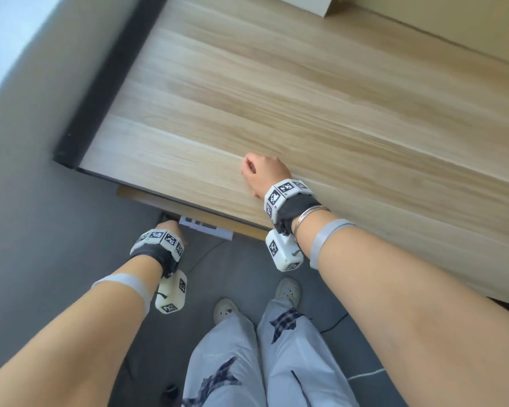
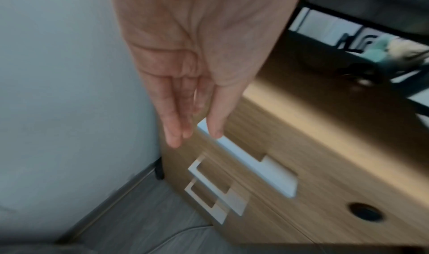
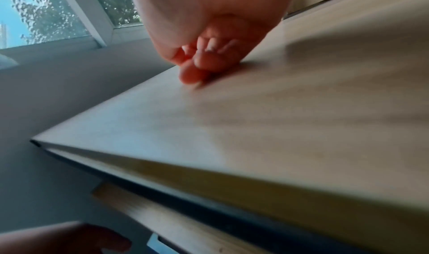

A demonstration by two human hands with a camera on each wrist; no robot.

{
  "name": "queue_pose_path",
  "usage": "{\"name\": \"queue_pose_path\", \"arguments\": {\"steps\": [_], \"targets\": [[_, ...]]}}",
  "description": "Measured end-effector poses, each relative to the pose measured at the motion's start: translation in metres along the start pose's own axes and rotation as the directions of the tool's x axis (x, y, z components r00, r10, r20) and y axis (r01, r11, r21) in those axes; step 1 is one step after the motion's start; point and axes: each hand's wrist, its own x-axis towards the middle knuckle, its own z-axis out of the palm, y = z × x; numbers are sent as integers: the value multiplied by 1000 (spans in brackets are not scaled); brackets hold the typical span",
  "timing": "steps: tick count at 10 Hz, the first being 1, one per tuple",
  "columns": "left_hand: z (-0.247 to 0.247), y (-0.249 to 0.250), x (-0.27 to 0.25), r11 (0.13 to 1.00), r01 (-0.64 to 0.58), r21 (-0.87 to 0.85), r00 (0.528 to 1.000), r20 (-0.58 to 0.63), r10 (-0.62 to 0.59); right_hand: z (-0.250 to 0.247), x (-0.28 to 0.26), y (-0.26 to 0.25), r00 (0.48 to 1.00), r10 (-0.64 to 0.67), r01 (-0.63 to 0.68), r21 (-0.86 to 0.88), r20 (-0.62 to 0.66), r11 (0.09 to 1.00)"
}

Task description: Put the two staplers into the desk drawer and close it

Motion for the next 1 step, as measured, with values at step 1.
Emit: {"name": "queue_pose_path", "arguments": {"steps": [1], "targets": [[-14,15,-34,995,-93,39,996,4,93,-11,-10,2,1000,11,-11,62,4,998]]}}
